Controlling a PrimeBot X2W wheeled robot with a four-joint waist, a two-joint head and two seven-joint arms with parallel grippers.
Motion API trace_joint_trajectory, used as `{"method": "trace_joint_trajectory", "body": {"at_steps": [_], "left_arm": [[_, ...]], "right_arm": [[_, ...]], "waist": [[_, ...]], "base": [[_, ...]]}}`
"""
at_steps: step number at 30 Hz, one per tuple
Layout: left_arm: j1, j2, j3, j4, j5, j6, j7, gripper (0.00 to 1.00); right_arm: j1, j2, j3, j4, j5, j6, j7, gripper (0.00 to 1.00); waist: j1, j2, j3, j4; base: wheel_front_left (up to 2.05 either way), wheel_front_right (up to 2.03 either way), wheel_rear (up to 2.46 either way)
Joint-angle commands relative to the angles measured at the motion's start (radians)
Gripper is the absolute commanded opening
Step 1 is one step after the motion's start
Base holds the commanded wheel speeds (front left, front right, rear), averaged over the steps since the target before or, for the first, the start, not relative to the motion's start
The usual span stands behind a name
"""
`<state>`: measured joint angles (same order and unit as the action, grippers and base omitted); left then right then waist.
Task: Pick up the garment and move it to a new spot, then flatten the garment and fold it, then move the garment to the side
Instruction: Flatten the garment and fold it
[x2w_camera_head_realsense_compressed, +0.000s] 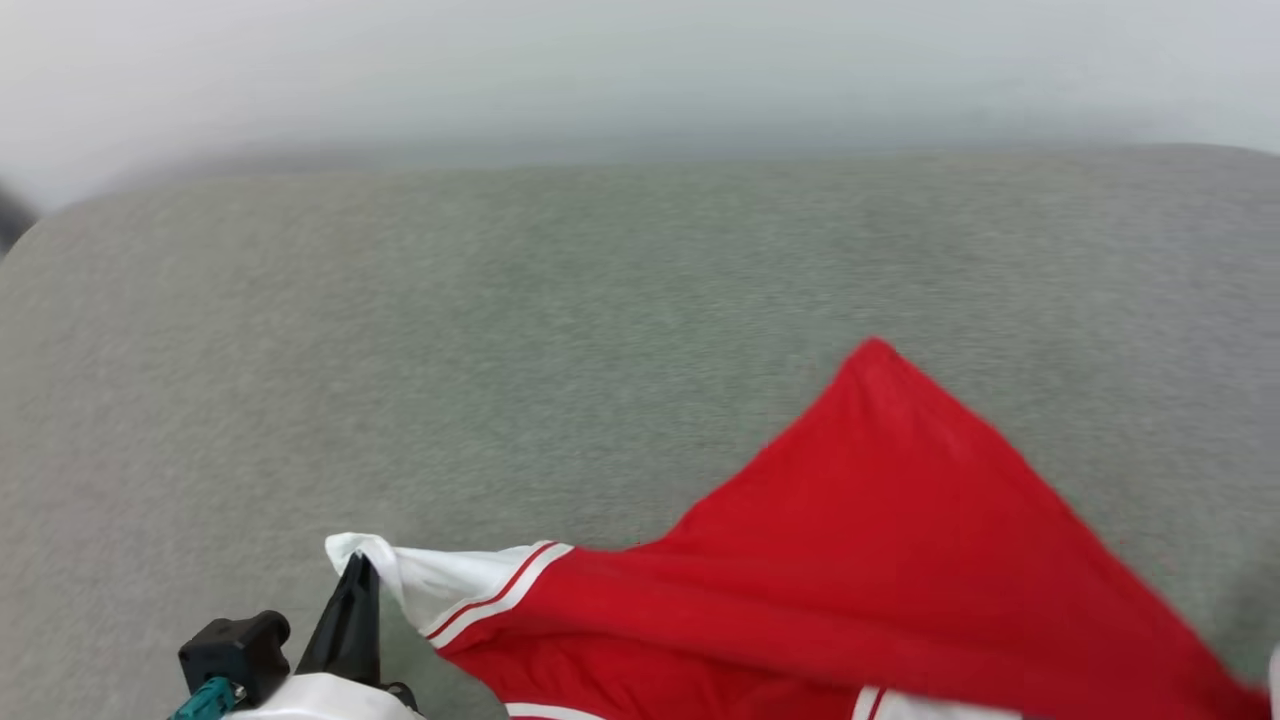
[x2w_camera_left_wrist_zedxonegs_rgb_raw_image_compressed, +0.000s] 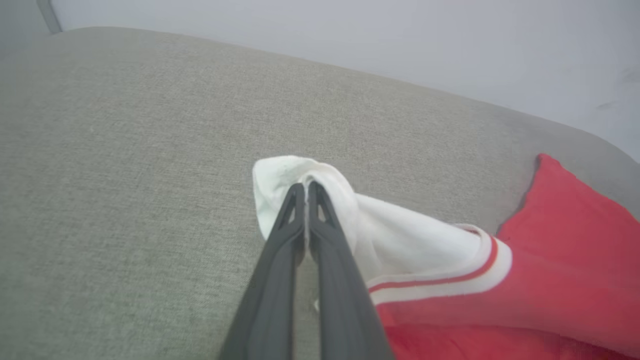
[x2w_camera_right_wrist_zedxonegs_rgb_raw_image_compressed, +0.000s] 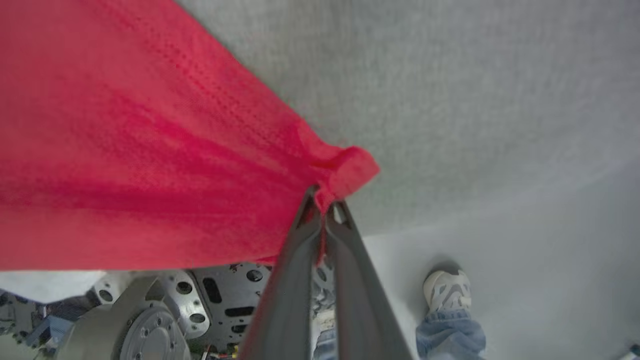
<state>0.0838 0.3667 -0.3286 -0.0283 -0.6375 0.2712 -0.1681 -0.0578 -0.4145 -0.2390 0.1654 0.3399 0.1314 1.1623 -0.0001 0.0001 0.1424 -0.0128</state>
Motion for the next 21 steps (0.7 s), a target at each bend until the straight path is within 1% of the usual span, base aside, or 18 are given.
{"method": "trace_joint_trajectory", "body": {"at_steps": [1, 3, 4, 5, 8, 11, 14, 16, 18, 19, 21], "left_arm": [[0.010, 0.006, 0.007, 0.003, 0.000, 0.003, 0.001, 0.00], [0.011, 0.011, 0.013, 0.007, -0.007, 0.006, 0.004, 0.00], [0.012, 0.014, 0.018, 0.008, -0.008, 0.008, 0.005, 0.00], [0.011, 0.016, 0.021, 0.009, -0.011, 0.010, 0.005, 0.00], [0.009, 0.022, 0.027, 0.008, -0.014, 0.012, 0.010, 0.00], [0.005, 0.024, 0.029, -0.001, -0.014, 0.016, 0.013, 0.00], [-0.006, 0.024, 0.024, -0.012, -0.011, 0.019, 0.020, 0.00], [-0.015, 0.024, 0.018, -0.023, -0.007, 0.018, 0.024, 0.00], [-0.025, 0.023, 0.011, -0.031, -0.002, 0.018, 0.028, 0.00], [-0.031, 0.022, 0.007, -0.037, 0.001, 0.017, 0.030, 0.00], [-0.047, 0.019, -0.002, -0.047, 0.006, 0.017, 0.031, 0.00]], "right_arm": [[0.026, 0.007, -0.013, 0.001, 0.008, -0.001, 0.001, 0.00], [0.076, 0.046, -0.039, 0.003, 0.024, -0.001, -0.016, 0.00], [0.092, 0.060, -0.046, 0.003, 0.031, -0.001, -0.028, 0.32], [0.107, 0.073, -0.056, 0.004, 0.041, -0.001, -0.041, 0.99], [0.110, 0.098, -0.080, -0.016, 0.065, -0.001, -0.127, 1.00], [0.069, 0.114, -0.094, -0.043, 0.070, -0.001, -0.266, 1.00], [0.021, 0.116, -0.094, -0.048, 0.072, -0.001, -0.401, 1.00], [-0.036, 0.112, -0.083, -0.055, 0.061, -0.001, -0.521, 1.00], [-0.083, 0.110, -0.055, -0.033, 0.048, -0.001, -0.620, 1.00], [-0.114, 0.112, -0.035, -0.019, 0.049, -0.001, -0.659, 1.00], [-0.177, 0.109, 0.013, 0.013, 0.059, -0.001, -0.704, 1.00]], "waist": [[0.0001, -0.0001, -0.019, -0.038], [0.0001, -0.0001, -0.017, -0.052], [0.0001, -0.0001, -0.015, -0.057], [0.0001, -0.0001, -0.013, -0.060], [0.0001, -0.0001, -0.006, -0.066], [0.0001, -0.0001, 0.004, -0.066], [0.0001, -0.0001, 0.016, -0.058], [0.0001, -0.0001, 0.029, -0.051], [0.0001, -0.0001, 0.044, -0.041], [0.0001, -0.0001, 0.052, -0.036], [0.0001, -0.0001, 0.070, -0.025]], "base": [[0.00, 0.00, 0.00], [0.00, 0.00, 0.00], [0.00, 0.00, 0.00], [0.00, 0.00, 0.00], [0.00, 0.00, 0.00], [0.00, 0.00, 0.00], [0.00, 0.00, 0.00], [0.00, 0.00, 0.00], [0.00, 0.00, 0.00], [0.00, 0.00, 0.00], [0.00, 0.00, 0.00]]}}
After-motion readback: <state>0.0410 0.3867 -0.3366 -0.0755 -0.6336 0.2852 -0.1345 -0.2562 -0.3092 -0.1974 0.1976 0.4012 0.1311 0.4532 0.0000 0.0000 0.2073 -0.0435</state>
